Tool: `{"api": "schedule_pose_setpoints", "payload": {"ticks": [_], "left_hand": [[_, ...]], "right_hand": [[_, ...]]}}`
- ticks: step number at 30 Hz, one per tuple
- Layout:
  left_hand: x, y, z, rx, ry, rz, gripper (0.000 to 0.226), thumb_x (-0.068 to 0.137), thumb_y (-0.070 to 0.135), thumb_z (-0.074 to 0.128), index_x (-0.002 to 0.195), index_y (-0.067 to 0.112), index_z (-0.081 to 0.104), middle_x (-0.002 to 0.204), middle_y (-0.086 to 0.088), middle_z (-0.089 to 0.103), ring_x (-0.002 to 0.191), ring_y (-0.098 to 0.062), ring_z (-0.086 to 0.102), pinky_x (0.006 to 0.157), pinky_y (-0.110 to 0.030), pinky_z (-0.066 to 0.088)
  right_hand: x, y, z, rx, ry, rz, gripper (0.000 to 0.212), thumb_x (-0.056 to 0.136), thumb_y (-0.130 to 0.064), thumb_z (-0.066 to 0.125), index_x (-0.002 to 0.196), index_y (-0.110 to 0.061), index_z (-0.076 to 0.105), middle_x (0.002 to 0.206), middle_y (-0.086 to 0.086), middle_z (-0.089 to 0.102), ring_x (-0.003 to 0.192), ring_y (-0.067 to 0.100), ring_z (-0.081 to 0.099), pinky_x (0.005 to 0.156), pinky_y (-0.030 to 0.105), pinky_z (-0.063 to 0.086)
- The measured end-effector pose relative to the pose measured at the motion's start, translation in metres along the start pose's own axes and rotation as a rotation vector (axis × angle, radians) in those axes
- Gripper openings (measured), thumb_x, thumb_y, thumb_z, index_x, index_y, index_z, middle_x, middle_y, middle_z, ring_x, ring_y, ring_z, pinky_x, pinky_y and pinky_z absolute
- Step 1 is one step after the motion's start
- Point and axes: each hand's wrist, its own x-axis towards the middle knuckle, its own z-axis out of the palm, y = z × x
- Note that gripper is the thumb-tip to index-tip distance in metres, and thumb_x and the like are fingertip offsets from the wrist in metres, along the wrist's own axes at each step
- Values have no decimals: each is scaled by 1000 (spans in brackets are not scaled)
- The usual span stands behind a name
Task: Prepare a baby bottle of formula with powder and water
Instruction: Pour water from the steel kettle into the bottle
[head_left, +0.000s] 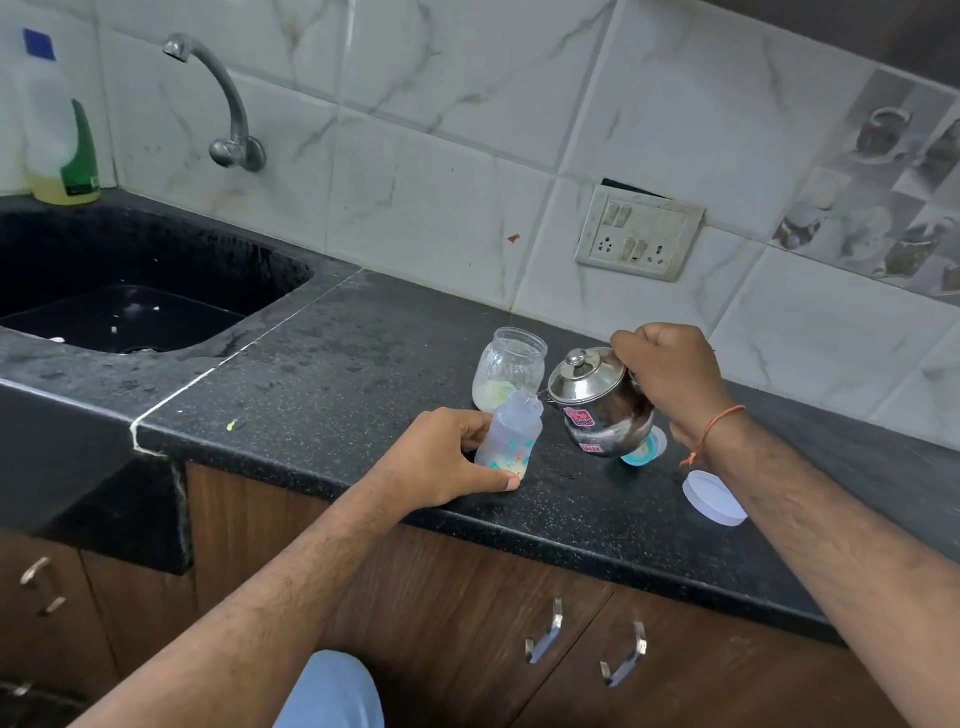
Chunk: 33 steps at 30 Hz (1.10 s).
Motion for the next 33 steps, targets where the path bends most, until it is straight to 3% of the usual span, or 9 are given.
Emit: {"api": "schedule_pose_setpoints", "payload": {"ticks": [4, 15, 20, 24, 28, 33], "left_hand": [[1, 0, 0, 12, 0, 2, 56, 76, 36, 101, 127, 34, 79, 113, 25, 81, 101, 17, 72, 92, -6, 55], [0, 0, 0, -4, 7, -9, 56, 75, 35, 101, 127, 32, 79, 110, 26, 81, 100, 16, 73, 91, -6, 54], [0, 0, 0, 10, 5, -7, 59, 75, 36, 101, 129, 33, 78, 113, 24, 81, 101, 15, 73, 90, -6, 55], [0, 2, 0, 7, 3, -7, 56, 76, 36, 100, 128, 34, 79, 111, 26, 81, 101, 15, 73, 93, -9, 55], [0, 2, 0, 8, 0, -13, 56, 76, 35, 100, 127, 34, 78, 106, 29, 79, 100, 17, 72, 90, -3, 52], [0, 2, 0, 10, 8, -9, 57, 75, 36, 101, 128, 34, 79, 112, 26, 80, 102, 14, 73, 97, -11, 56]], "right_hand": [[2, -4, 0, -29, -6, -15, 34, 92, -24, 66, 67, 0, 68, 58, 3, 54, 60, 16, 47, 61, 30, 39], [4, -7, -1, -54, -20, -43, 33, 89, -23, 67, 73, 5, 69, 60, 4, 54, 60, 16, 46, 60, 29, 39], [4, -9, -2, -59, -36, -42, 33, 90, -21, 67, 60, -7, 64, 54, 0, 50, 57, 15, 45, 60, 28, 39], [5, -11, -2, -57, -50, -48, 33, 89, -22, 68, 67, 2, 66, 60, 5, 56, 60, 16, 48, 63, 31, 41], [6, -14, -2, -71, -64, -63, 35, 89, -21, 69, 57, -9, 60, 56, 2, 51, 59, 16, 45, 62, 31, 39], [5, -18, -3, -84, -75, -70, 39, 90, -20, 69, 53, -15, 57, 52, 0, 48, 57, 16, 44, 61, 30, 39]]}}
